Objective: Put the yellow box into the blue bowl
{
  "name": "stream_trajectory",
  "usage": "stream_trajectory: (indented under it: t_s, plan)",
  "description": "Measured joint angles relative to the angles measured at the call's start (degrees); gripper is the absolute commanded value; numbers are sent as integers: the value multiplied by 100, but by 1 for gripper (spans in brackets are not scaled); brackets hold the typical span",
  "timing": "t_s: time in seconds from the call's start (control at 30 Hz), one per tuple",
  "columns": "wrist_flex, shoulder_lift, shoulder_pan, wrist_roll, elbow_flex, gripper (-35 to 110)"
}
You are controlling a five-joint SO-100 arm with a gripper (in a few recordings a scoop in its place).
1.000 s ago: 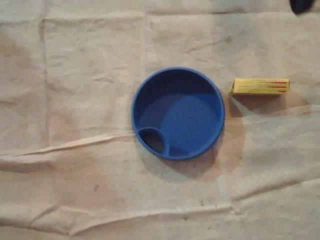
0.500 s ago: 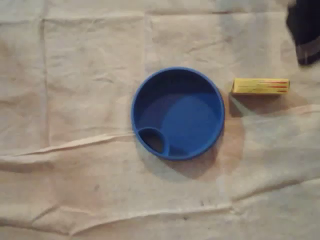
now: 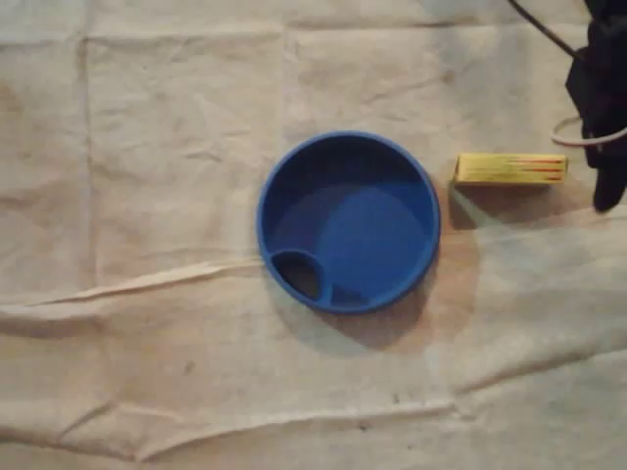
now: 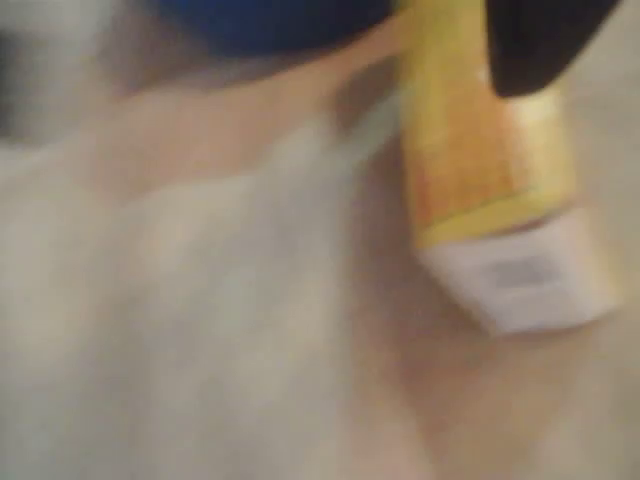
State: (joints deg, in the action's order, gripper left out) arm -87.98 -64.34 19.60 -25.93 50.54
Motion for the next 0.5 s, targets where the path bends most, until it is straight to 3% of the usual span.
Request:
stream_trajectory:
  t_s: [0.5]
  plan:
    - [-53,176,-62,202,475,32]
